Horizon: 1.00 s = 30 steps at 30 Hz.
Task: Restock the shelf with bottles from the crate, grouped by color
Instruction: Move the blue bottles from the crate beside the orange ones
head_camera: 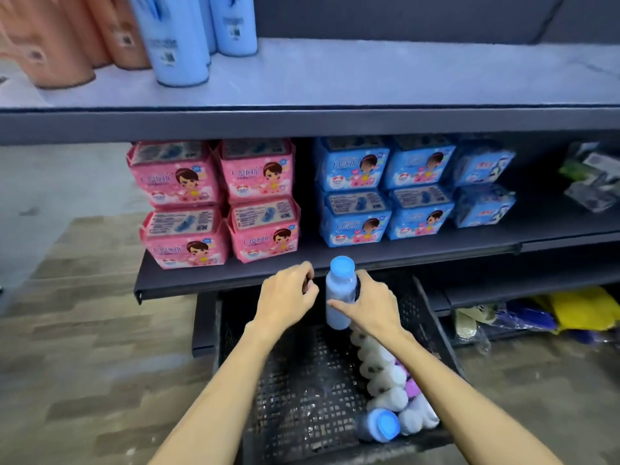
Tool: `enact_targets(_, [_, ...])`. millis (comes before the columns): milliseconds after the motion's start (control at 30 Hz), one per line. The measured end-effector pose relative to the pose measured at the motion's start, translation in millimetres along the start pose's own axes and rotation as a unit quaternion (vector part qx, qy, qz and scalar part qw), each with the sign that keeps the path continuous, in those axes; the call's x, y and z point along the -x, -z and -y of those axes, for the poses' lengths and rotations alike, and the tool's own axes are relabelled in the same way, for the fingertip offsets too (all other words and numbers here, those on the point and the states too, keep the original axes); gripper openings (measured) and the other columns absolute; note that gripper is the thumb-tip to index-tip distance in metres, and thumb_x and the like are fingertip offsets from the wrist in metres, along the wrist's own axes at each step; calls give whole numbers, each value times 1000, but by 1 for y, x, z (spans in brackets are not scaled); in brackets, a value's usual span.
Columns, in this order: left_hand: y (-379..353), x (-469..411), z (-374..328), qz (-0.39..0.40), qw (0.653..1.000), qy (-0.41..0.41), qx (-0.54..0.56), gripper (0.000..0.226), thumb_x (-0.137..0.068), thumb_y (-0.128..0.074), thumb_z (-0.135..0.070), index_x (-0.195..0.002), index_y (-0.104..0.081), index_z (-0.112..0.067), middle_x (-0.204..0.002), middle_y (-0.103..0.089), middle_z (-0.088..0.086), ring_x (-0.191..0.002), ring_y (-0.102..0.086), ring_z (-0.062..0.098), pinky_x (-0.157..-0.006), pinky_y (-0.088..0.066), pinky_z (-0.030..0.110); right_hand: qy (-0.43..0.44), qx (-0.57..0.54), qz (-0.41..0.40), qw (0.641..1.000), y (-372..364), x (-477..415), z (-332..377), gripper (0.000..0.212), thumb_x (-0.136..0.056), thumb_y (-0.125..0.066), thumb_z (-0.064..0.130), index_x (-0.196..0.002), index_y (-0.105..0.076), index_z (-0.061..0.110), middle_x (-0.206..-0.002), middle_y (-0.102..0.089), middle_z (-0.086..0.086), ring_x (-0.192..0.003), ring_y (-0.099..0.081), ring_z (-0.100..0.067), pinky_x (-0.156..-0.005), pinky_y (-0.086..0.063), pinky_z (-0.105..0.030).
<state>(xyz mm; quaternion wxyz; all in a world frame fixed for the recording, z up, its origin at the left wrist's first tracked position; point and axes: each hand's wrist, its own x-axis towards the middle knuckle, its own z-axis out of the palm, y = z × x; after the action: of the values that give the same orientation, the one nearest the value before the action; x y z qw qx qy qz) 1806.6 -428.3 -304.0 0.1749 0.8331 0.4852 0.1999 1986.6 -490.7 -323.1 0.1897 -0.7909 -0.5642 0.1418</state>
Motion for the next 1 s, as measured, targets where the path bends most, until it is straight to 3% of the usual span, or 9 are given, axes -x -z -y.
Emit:
enact_targets(200, [45,-12,-2,-38,997,-60,-36,9,-85,-53,-25,-90,-53,-18,-86,-66,1,-83,-61,31,-61,-40,37,73,22,-57,996,51,-4,45,71,-65,-72,75,-107,-54,22,-86,-68,3,-85,-66,-26,-71,-52,-38])
enact_targets(367, [93,-23,-2,-91,990,-91,-49,12,-82,-49,-30,-88,-52,-20,-83,-65,-3,-80,-61,27,-63,-48,40,97,12,-101,990,86,-10,82,67,-63,-72,77,-86,-42,21,-80,-63,1,-84,-62,-28,-68,-47,-39])
enact_targets(600, [144,-29,-9,-180,972,-138,-58,9,-82,-52,-29,-87,-52,-21,-74,-61,-5,-68,-59,23,-55,-45,34,132,-29,-149,980,130,-13,122,69,-58,-74,78,-84,-50,19,-70,-60,8,-76,-61,-24,-67,-50,-38])
enact_targets(800, [186,-38,-22,-253,950,-181,-37,19,-81,-49,-31,-95,-57,-21,-81,-60,-8,-68,-59,17,-57,-50,35,150,-72,-203,965,174,-14,154,70,-50,-66,86,-79,-55,23,-70,-65,12,-71,-65,-12,-68,-55,-38])
enact_targets(1000, [229,-51,-39,-313,926,-201,-58,13,-82,-54,-26,-92,-59,-20,-84,-63,-5,-71,-61,22,-57,-50,38,181,-102,-239,949,229,-27,193,70,-46,-68,86,-77,-59,24,-71,-67,13,-73,-66,-10,-71,-57,-39])
